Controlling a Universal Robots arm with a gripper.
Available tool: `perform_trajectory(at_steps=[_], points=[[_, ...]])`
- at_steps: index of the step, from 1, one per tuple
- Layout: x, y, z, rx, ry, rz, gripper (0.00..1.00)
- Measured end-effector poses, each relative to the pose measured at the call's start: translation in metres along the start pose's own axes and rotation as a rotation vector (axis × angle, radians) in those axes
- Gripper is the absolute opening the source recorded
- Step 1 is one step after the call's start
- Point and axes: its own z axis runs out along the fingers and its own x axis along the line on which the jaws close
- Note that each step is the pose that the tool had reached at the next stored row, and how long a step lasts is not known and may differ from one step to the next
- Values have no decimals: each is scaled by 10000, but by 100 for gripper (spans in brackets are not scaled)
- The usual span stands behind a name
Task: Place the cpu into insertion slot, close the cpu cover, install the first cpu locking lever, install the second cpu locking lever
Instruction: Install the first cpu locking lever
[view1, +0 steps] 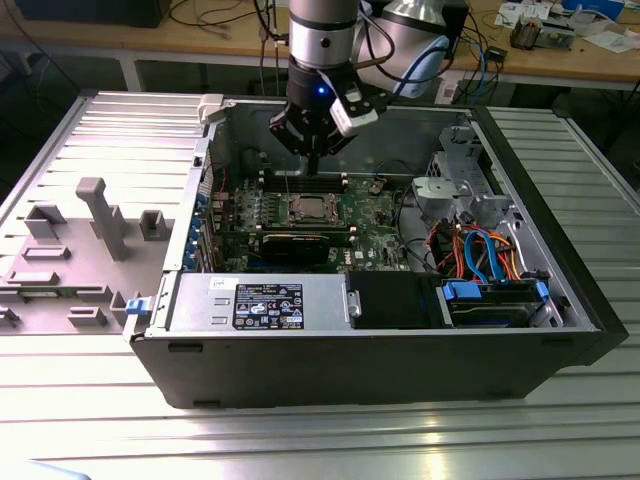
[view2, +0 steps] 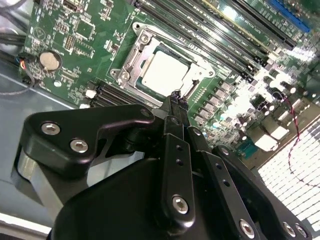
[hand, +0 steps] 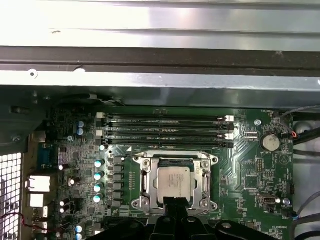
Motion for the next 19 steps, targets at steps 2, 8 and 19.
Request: perform_trajectory(at_steps=[2, 8, 19], points=[[19, 1, 8, 2, -46, -20, 11], [144, 8, 27, -11, -223, -11, 11], [184, 9, 27, -10, -223, -2, 11]])
